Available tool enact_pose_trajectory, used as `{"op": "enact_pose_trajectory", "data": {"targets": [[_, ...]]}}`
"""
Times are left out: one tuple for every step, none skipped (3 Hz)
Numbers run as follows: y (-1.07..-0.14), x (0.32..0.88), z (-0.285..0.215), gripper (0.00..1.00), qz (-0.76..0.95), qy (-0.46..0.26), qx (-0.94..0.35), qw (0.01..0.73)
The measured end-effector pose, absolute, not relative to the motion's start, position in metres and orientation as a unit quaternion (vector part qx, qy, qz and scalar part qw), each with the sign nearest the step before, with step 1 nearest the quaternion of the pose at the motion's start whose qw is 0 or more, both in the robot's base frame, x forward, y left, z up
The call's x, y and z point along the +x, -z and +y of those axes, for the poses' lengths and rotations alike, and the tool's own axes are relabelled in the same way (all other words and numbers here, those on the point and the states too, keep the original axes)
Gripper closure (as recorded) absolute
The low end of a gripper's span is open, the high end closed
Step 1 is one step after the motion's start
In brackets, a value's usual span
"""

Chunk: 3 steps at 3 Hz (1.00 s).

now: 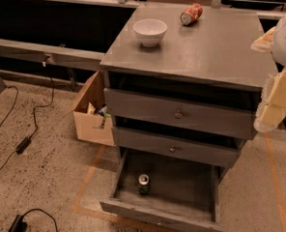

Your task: Pick green can from bottom drawer and place on counter

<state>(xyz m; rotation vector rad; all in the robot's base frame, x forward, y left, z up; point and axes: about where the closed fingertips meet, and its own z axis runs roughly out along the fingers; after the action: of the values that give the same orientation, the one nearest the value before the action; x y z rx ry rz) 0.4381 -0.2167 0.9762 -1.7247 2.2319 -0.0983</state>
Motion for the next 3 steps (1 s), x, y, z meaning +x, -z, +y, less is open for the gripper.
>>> {"op": "enact_pose_trajectory", "data": {"targets": [[-0.976, 0.438, -0.217, 0.00, 0.781, 0.034, -0.603, 0.159], [-0.956, 0.442, -0.213, 0.00, 0.793, 0.009, -0.584, 0.172], [-0.909, 0.444, -0.191, 0.00, 0.817, -0.040, -0.542, 0.192]]}}
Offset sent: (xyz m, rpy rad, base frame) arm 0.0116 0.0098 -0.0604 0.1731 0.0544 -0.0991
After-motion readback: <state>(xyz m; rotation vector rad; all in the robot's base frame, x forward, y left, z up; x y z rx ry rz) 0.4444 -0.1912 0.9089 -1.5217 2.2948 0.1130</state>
